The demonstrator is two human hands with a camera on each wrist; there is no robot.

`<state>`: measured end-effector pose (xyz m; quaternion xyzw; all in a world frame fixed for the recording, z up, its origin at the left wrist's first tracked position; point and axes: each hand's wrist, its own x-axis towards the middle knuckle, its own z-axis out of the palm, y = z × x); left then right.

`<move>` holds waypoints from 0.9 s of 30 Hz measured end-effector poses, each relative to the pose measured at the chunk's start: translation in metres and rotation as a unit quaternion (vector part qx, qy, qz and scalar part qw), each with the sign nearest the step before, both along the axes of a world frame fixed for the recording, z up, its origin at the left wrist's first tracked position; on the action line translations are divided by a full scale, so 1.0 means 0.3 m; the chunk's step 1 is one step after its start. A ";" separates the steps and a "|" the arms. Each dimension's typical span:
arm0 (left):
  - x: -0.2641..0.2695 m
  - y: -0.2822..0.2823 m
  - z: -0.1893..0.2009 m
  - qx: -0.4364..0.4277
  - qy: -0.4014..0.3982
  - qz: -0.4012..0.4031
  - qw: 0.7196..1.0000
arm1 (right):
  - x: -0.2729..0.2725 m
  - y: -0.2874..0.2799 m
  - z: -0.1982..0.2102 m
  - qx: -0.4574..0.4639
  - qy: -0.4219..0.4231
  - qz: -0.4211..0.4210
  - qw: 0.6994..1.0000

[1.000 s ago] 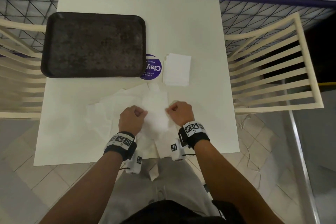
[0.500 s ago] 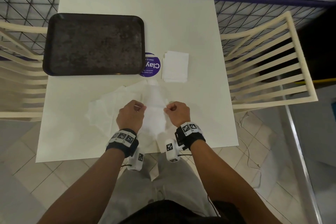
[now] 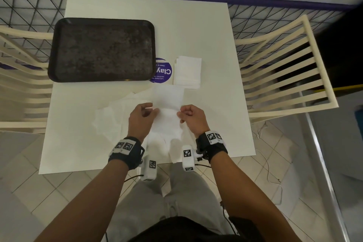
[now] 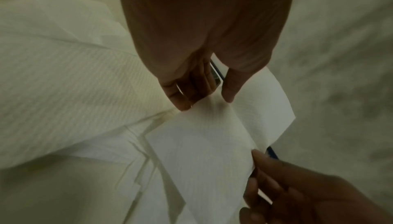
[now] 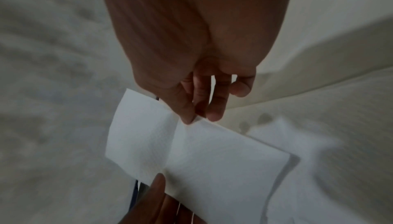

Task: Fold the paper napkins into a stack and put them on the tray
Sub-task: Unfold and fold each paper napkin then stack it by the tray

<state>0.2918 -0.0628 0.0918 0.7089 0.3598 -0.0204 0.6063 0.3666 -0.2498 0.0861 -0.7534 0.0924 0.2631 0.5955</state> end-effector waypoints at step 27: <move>-0.018 0.030 0.015 -0.136 -0.050 0.028 0.989 | -0.003 0.013 0.065 0.003 -0.012 0.049 0.999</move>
